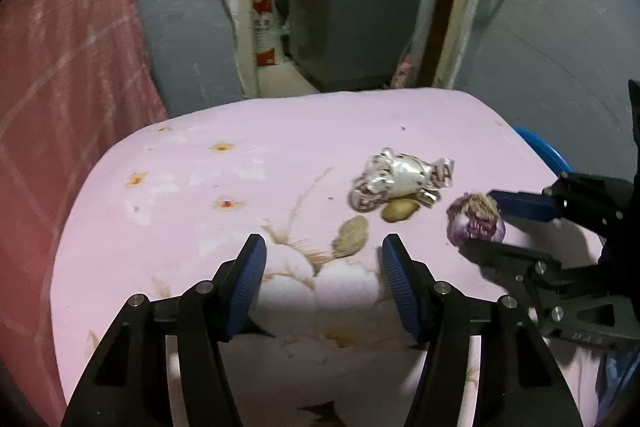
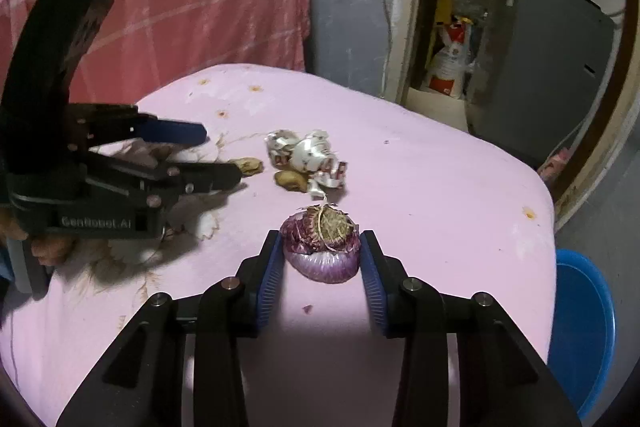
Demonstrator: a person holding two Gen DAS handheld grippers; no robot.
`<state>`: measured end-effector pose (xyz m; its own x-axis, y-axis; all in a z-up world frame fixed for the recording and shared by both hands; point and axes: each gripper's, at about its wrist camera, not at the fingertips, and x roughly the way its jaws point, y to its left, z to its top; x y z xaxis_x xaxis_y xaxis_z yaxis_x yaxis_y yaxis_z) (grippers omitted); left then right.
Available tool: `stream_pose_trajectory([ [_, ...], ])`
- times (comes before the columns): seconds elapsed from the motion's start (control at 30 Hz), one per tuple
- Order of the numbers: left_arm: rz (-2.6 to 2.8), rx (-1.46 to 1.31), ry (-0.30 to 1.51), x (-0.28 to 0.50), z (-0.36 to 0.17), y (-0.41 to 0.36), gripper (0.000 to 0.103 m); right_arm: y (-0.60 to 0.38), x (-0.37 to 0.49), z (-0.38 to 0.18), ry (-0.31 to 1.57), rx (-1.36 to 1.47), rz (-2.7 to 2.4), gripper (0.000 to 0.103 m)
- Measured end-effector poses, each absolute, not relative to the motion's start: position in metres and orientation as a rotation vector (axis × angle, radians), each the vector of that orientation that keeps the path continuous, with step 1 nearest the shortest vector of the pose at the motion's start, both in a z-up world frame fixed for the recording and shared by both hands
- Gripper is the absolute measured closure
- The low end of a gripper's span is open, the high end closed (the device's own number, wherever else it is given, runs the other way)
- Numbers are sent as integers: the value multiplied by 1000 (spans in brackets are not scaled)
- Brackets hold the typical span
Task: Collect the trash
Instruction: 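Grasp the purple onion with the right tool while the left grasps the brown scrap, then carry the purple onion and brown scrap over the blue bucket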
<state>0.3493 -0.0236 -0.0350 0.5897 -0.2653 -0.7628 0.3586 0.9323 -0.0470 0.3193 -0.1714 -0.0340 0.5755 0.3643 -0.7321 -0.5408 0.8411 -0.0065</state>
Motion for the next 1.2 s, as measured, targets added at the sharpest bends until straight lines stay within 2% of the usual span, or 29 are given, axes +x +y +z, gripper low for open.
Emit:
stream_pose_trajectory([
  [0.1,-381,129,889,353,-38,-30,55,-176,320,-32,786,-219,527,67],
  [0.23,-379,130,903,353,-40,-33,58,-182,319,-30,772,-187,531,67],
  [0.37,-371,125,904,353,-40,-35,74,-186,319,-28,756,-152,558,67],
  [0.5,-365,134,905,351,-40,-38,79,-188,317,-26,737,-133,568,67],
  [0.6,-363,131,910,349,-40,-42,87,-191,316,-25,727,-123,566,67],
  [0.9,-285,75,870,335,-32,-44,89,-208,302,-18,671,-104,547,67],
  [1.2,-272,-101,658,304,6,-56,89,-238,280,15,516,-65,503,67],
])
